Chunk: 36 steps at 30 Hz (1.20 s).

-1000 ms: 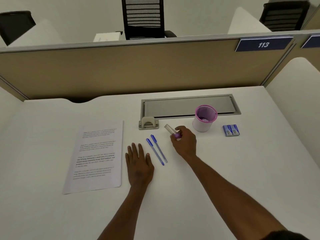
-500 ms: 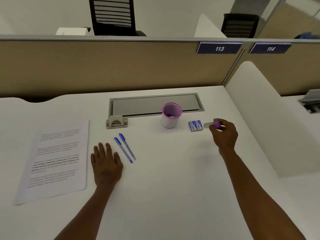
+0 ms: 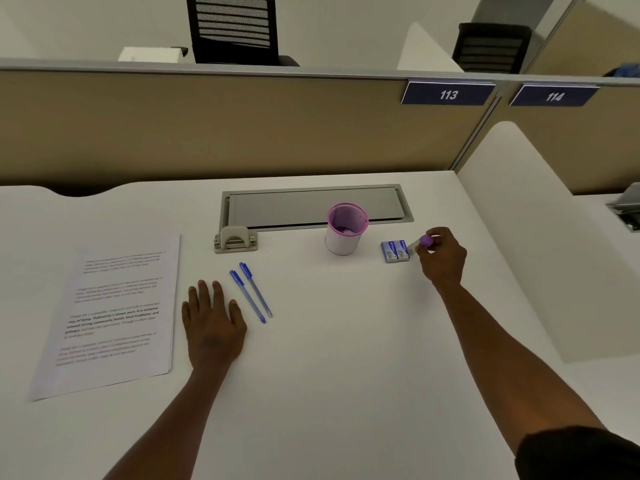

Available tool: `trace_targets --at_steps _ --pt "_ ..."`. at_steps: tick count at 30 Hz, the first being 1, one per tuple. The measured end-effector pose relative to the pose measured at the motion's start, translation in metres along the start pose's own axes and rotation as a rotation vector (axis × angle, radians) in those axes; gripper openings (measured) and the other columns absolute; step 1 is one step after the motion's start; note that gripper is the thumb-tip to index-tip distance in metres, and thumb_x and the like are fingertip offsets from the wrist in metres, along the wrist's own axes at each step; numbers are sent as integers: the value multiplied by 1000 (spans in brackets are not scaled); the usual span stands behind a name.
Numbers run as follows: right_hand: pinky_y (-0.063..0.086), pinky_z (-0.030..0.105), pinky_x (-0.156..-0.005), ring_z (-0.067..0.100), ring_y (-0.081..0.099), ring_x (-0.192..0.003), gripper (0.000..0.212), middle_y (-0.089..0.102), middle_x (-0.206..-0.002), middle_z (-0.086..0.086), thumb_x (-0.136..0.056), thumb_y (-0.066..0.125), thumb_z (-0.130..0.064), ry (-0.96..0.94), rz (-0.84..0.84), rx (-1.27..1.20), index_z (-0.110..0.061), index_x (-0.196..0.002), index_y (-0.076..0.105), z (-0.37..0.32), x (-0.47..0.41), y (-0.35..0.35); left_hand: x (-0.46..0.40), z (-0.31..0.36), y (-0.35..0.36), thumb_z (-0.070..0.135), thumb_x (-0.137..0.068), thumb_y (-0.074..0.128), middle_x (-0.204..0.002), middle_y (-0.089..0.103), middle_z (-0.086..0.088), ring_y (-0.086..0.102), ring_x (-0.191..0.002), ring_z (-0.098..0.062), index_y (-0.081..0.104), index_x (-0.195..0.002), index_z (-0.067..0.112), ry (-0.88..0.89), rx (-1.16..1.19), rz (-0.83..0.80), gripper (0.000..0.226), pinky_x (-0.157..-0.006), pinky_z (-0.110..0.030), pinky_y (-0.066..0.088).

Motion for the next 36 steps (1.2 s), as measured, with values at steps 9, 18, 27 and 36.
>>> trace_targets --at_steps 9,18,27,36 --pt "47 24 -84 24 70 -90 50 71 -109 10 -80 77 -11 -25 -64 58 -12 -127 61 2 -6 18 0 2 -2 44 -97 23 -165 19 -15 11 -154 -31 26 -156 11 6 11 11 68 -125 -48 12" --pt "54 34 -77 22 67 -83 55 63 -106 8 -76 74 -11 99 234 -59 -18 -126 53 -5 45 -17 0 1 0 42 -99 25 -164 20 -15 12 -154 -31 26 -156 11 4 3 15 66 -125 -49 12" --pt "55 29 -80 11 66 -81 23 72 -93 0 -81 74 -25 -170 -470 -69 -14 -101 72 -118 201 162 2 12 -22 25 -97 55 -140 55 -17 42 -137 -36 63 -131 8 -23 123 101 38 -115 -46 31" --pt "51 33 -69 25 65 -81 23 67 -89 9 -92 56 -26 -264 -624 232 -10 -90 73 -161 223 221 1 28 -19 33 -91 66 -96 72 -4 66 -85 -20 70 -100 14 -303 350 5 21 -69 -29 48"
Point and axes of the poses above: each hand's wrist, its own x-axis away from the middle knuckle, its own y-axis out of the palm, z = x × y, the point moved 10 cm from there along -x, towards the middle knuckle
